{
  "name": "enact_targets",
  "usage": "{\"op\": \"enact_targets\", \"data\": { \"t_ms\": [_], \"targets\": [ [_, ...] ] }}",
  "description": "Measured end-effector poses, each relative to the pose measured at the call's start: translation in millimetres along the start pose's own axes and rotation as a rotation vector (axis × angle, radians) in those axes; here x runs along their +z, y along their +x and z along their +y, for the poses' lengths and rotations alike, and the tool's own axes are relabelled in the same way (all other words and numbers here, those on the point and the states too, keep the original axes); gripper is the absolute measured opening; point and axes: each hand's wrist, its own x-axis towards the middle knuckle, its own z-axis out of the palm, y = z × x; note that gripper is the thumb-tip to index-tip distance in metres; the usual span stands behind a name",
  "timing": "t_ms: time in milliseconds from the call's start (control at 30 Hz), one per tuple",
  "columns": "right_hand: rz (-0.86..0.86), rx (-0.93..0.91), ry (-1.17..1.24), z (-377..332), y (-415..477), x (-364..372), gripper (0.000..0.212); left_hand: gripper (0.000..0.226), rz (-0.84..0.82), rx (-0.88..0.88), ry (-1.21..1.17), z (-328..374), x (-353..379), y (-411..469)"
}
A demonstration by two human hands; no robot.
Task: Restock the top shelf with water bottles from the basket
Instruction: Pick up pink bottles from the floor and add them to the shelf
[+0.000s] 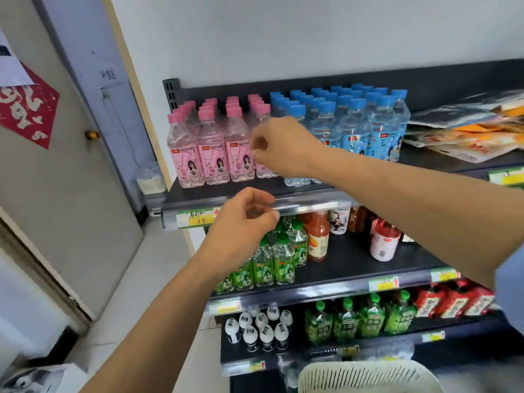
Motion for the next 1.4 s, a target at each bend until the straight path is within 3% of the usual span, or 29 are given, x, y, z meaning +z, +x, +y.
{"op": "enact_targets", "data": {
  "t_ms": [200,367,700,1000,1200,1400],
  "targets": [
    [-0.157,0.175,0.02,36,-109,-12,0.02,0.008,-0.192,0.122,0.105,-4,56,9],
    [-0.156,0.407,0.022,74,-197,-19,0.023,0.015,-0.378,0.225,0.245,-2,127,-13],
    [-0.221,0.777,-0.102,99,-455,-66,0.025,0.009,-0.637,0.399,0.388,31,291,-158],
    [-0.373,1.199,-0.03,103,-715,-74,0.02,0.012,-0.929,0.343,0.38,28,443,-343],
    [-0.36,1.394,0.082,115,-797,-37,0.02,0.013,-1.055,0.338,0.361,-4,496,-382],
    [-0.339,1.519,0.152,136,-860,42,0.022,0.014,-1.089,0.278,0.315,-79,541,-399]
  ]
}}
